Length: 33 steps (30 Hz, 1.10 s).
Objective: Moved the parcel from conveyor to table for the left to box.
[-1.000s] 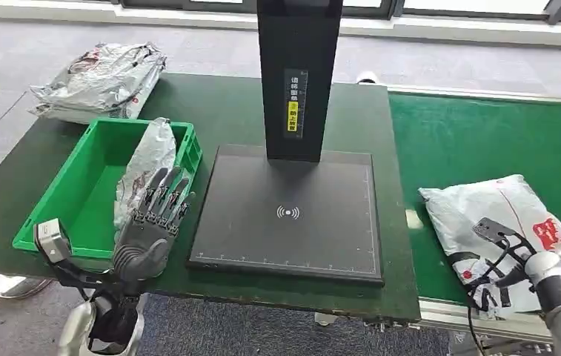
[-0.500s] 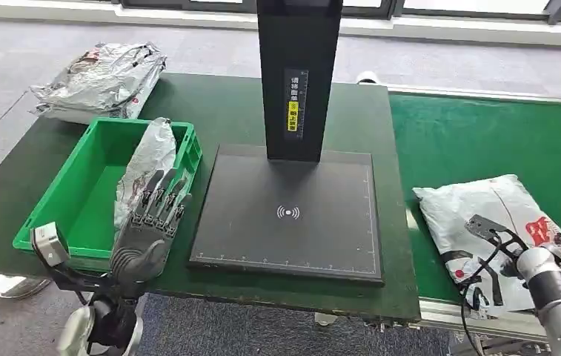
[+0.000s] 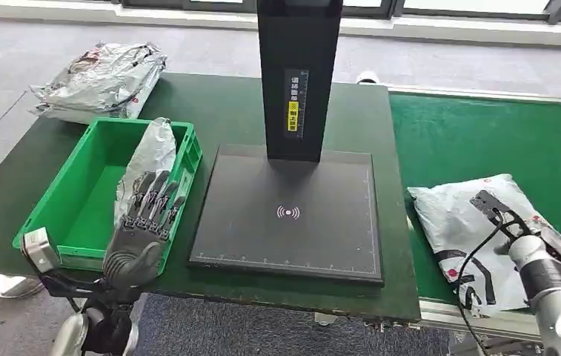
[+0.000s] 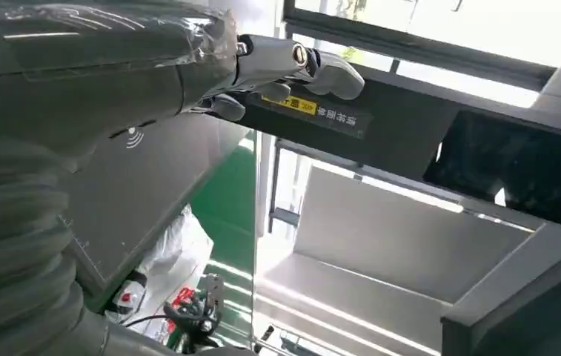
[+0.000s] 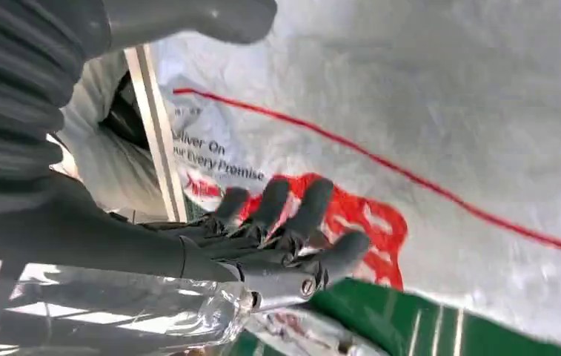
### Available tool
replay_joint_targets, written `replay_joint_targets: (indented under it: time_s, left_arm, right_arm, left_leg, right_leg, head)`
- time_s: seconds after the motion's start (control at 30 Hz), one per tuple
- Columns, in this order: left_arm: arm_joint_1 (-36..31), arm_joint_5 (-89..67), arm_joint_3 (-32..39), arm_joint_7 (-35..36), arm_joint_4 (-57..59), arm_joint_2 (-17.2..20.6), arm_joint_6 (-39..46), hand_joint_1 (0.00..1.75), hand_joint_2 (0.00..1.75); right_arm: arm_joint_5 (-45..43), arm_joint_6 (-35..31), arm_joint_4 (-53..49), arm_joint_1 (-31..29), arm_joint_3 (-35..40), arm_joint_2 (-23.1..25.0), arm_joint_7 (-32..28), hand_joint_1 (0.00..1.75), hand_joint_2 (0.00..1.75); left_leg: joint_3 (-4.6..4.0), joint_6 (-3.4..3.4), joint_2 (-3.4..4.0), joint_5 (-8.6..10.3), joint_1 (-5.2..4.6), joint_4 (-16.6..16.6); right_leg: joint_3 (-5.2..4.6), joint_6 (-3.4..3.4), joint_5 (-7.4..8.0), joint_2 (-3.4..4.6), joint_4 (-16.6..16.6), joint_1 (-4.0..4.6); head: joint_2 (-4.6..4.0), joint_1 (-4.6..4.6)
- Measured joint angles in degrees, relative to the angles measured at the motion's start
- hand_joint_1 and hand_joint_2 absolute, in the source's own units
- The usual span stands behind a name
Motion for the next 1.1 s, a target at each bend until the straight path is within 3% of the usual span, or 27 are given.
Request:
replay_joint_targets:
  time_s: [0.67, 1.1]
  left_arm:
    - [0.3, 0.0, 0.0, 0.6, -0.9, -0.4, 0.1, 0.0, 1.75]
    - [-0.7, 0.0, 0.0, 0.5, 2.0, -0.2, -2.4, 0.0, 1.75]
  right_arm:
    - [1.3, -2.9, -0.4, 1.1, 0.0, 0.3, -1.2, 0.0, 1.75]
    - [-7.8, 12.8, 1.7, 4.2, -6.3, -0.3, -5.4, 0.0, 1.75]
  left_leg:
    - [0.0, 0.0, 0.01, -0.01, 0.0, 0.0]
    - [-0.01, 0.0, 0.04, -0.01, 0.0, 0.0]
  right_leg:
    - [-0.06, 0.0, 0.0, 0.02, 0.0, 0.0]
    - [-0.1, 0.0, 0.0, 0.04, 0.0, 0.0]
  head:
    - [0.0, 0.0]
    - [-0.02, 0.0]
